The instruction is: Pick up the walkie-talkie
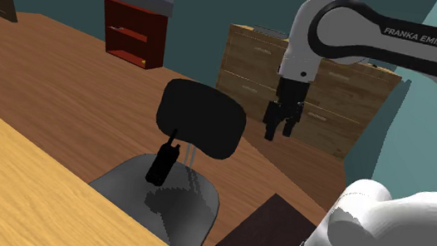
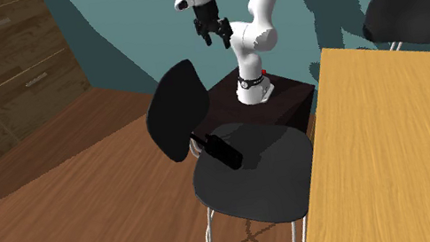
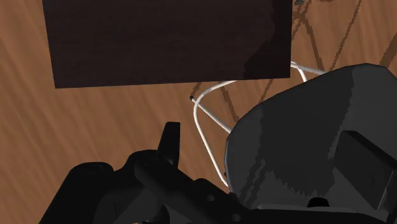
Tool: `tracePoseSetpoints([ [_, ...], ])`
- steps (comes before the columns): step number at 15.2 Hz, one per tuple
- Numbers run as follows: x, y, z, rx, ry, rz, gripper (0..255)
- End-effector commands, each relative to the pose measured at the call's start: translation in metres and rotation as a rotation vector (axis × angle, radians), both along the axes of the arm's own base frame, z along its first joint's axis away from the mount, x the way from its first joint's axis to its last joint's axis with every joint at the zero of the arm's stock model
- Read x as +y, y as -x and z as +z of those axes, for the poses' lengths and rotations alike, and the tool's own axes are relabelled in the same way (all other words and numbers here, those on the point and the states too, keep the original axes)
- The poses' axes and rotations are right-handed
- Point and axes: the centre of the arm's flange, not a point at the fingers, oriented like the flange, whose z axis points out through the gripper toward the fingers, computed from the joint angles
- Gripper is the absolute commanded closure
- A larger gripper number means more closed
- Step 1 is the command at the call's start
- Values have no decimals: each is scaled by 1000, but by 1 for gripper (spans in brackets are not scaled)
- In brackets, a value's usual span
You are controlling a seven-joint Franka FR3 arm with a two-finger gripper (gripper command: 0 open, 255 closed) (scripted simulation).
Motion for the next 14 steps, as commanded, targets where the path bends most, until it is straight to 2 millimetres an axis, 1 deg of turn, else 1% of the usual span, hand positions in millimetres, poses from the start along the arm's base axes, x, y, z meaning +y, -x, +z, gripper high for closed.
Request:
tracePoseSetpoints([
  [1, 0, 0, 0, 0, 0, 0, 0],
  [4, 36, -12, -14, -26, 46, -116, 0],
  [7, 69, -29, -29, -52, 92, -233, 0],
  [10, 99, -50, -45, -78, 138, -349, 0],
  [14, 135, -84, -68, -113, 199, -504, 0],
])
